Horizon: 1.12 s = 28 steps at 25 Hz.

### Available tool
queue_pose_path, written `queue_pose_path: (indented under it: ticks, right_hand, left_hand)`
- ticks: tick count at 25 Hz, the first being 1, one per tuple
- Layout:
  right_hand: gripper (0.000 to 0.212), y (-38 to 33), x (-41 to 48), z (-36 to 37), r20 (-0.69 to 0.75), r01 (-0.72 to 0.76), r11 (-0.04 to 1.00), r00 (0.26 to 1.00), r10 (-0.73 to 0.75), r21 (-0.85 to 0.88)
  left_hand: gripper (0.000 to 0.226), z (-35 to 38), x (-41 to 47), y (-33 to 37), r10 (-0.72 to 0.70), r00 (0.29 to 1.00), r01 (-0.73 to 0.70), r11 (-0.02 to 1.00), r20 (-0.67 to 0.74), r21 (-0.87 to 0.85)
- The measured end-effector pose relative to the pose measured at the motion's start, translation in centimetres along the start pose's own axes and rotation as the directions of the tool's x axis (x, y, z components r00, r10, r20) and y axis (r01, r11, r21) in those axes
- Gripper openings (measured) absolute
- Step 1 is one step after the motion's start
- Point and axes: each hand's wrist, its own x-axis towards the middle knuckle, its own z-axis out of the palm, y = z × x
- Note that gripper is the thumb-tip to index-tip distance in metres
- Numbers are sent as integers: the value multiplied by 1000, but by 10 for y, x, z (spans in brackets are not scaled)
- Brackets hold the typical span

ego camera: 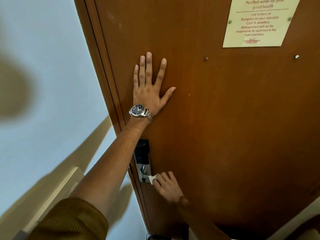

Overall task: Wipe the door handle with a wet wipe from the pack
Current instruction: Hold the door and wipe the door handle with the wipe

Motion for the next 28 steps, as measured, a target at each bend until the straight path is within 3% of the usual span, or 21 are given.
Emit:
queue_pose_path:
  ticks: [2,4,5,7,11,13,14,17,22,25,28]
  right_hand:
    - [49,-1,-5,0,-11,-209,967,977,213,147]
    - [21,-9,0,1,-95,-362,809,888,451,463]
    - [10,-12,3,0,-74,-402,638,808,585,657]
    - [10,-18,13,-3,93,-395,226,643,760,890]
    - [16,-19,34,-11,418,-370,-291,332,845,882]
    - [12,-11,35,-9,612,-293,-549,202,765,783]
    - [9,-8,31,-9,697,-228,-659,200,689,717]
    - [19,-14,13,-10,798,-34,-846,355,488,533]
    - [21,-40,-2,-16,782,70,-930,521,343,362]
    - [17,-60,10,-20,784,150,-946,530,323,288]
    - [15,-72,31,-21,798,138,-950,517,310,280]
  left_hand:
    - [82,0,0,0,1,1000,-1,1000,-1,-3]
    - [82,1,1,0,-1,1000,1,1000,-4,-3]
    - [82,1,1,0,-2,1000,2,1000,-3,-5]
    - [82,2,2,0,2,1000,-2,1000,-8,-7]
    - [83,2,2,-2,-4,1000,4,1000,-9,1]
    - [83,1,3,-1,-4,1000,4,1000,-9,7]
    - [83,1,2,-1,-5,1000,5,1000,-12,8]
    - [82,2,2,-2,-2,1000,2,1000,-21,11]
    - [83,2,0,-1,-2,1000,2,1000,-27,7]
    - [83,1,-1,-2,-9,1000,9,1000,-19,11]
    - [84,-1,-1,-1,-9,1000,9,1000,-4,4]
